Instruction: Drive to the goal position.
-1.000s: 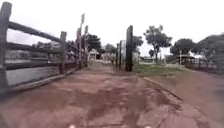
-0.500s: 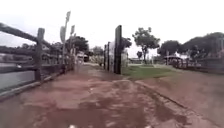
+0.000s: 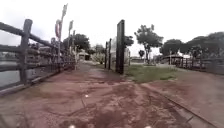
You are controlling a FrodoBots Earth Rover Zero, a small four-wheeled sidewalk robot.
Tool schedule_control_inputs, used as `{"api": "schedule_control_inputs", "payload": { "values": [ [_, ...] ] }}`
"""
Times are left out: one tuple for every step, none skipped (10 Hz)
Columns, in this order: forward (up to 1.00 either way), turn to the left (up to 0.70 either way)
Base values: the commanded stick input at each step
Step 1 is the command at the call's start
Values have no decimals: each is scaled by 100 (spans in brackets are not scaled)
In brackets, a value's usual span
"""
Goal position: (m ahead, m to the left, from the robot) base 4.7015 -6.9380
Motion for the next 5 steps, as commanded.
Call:
{"api": "schedule_control_inputs", "payload": {
  "values": [
    [0,0],
    [34,3],
    [29,3],
    [100,-25],
    [100,2]
  ]
}}
